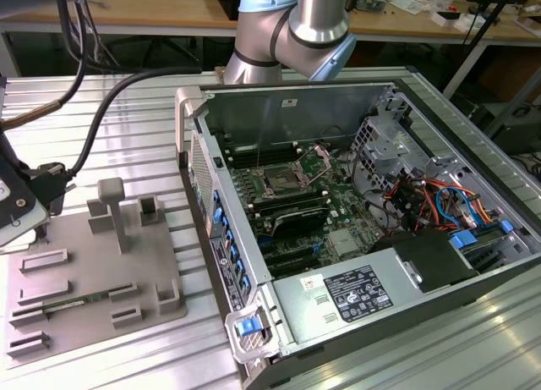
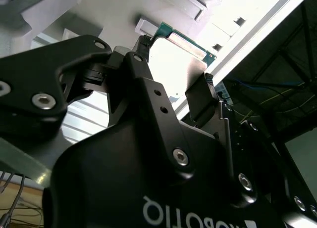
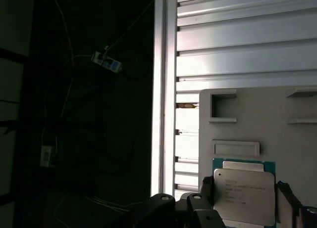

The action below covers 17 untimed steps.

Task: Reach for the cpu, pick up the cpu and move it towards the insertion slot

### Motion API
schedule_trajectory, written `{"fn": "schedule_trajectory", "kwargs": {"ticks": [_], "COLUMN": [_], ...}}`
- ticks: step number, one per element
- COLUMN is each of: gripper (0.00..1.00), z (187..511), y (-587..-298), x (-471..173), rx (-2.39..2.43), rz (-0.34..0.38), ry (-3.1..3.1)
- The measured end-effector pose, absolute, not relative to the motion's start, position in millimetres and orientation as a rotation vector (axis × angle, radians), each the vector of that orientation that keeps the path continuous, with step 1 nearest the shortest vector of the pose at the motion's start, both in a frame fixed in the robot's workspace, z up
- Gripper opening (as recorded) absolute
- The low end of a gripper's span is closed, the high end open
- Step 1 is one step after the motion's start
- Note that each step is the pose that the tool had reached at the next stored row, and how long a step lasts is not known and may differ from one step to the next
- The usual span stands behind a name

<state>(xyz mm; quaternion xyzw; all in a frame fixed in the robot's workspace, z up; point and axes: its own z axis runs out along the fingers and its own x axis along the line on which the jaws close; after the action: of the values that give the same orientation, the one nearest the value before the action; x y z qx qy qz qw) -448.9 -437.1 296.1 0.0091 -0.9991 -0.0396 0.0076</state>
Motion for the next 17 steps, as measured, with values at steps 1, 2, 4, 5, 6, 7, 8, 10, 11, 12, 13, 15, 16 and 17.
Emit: {"fn": "schedule_trajectory", "kwargs": {"ticks": [1, 2, 4, 5, 6, 7, 8, 10, 11, 12, 13, 15, 16, 17], "gripper": [0.55, 0.55, 0.55, 0.55, 0.55, 0.55, 0.55, 0.55, 0.55, 0.55, 0.55, 0.55, 0.55, 0.55], "z": [296.6, 297.4, 298.3, 298.6, 299.6, 300.5, 300.9, 302.1, 302.7, 303.2, 303.9, 305.5, 306.4, 307.0], "y": [-437.2, -437.1, -437.1, -437.1, -437.1, -437.1, -437.1, -437.2, -437.1, -437.1, -437.1, -437.2, -437.2, -437.1], "x": [-448.9, -448.9, -448.9, -448.9, -448.9, -448.9, -448.9, -448.9, -448.9, -448.9, -448.9, -448.9, -448.9, -448.9], "rx": [0.028, 0.028, 0.028, 0.028, 0.028, 0.028, 0.028, 0.028, 0.028, 0.028, 0.028, 0.028, 0.028, 0.028], "rz": [-0.124, -0.124, -0.124, -0.124, -0.124, -0.124, -0.124, -0.124, -0.124, -0.124, -0.124, -0.124, -0.124, -0.124], "ry": [-3.124, -3.124, -3.124, -3.124, -3.124, -3.124, -3.124, -3.124, -3.124, -3.124, -3.124, -3.124, -3.124, -3.124]}}
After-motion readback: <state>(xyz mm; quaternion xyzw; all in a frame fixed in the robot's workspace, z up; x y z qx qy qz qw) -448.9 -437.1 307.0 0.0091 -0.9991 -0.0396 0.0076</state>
